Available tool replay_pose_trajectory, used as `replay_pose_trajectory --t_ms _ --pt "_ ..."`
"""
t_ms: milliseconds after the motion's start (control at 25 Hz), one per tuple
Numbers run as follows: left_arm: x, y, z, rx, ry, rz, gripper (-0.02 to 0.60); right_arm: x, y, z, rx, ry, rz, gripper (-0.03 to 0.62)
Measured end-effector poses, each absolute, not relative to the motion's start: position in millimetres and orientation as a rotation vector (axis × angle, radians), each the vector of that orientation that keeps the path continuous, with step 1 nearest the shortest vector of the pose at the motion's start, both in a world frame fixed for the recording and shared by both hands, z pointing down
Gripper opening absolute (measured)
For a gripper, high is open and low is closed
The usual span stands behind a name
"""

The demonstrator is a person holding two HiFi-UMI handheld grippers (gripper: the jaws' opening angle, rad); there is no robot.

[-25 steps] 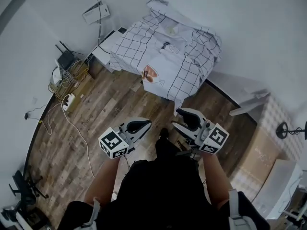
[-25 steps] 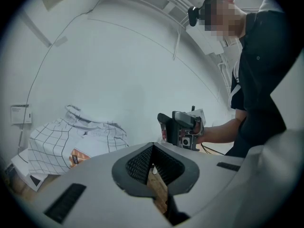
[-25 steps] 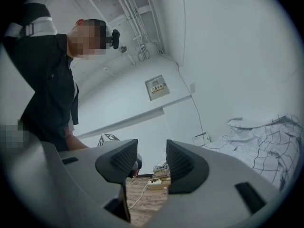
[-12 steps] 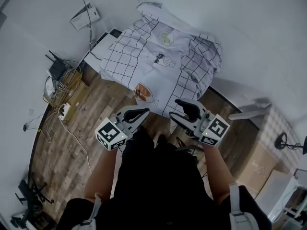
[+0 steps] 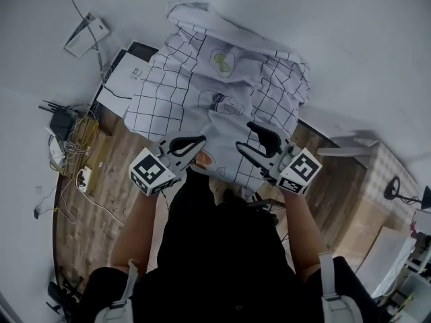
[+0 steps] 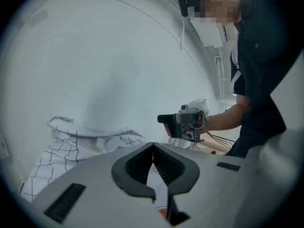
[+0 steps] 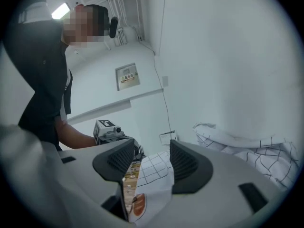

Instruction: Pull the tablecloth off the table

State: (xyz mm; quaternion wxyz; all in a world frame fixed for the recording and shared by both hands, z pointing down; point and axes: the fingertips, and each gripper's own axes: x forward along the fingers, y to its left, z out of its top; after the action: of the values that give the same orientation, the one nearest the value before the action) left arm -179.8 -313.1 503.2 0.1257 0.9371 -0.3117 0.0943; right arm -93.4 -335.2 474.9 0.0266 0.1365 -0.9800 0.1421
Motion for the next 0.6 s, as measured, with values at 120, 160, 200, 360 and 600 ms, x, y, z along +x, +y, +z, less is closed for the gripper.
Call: replay_pose_trajectory --t_ms 120,160,200,360,600 --pt "-197 -350 512 2.754 -0.834 0.327 0.012 -114 -369 483 0.48 -2.956 0.412 0.231" --pt "-202 -361 516 2.758 -0.811 0.349 0.012 -121 -380 488 0.491 -2.927 0.389 0.232" --pt "-208 -373 520 2.761 -0.789 0.369 0.012 -129 -390 493 0.498 -2.896 0.364 0.233" --pt "-226 -417 536 2.776 -0.698 0.435 0.038 -151 -426 522 0.528 -2.746 0.301 0.244" --pt "-238 -468 591 2.792 -0.512 0.709 0.147 -164 -469 588 0.526 -2.534 0.369 0.261"
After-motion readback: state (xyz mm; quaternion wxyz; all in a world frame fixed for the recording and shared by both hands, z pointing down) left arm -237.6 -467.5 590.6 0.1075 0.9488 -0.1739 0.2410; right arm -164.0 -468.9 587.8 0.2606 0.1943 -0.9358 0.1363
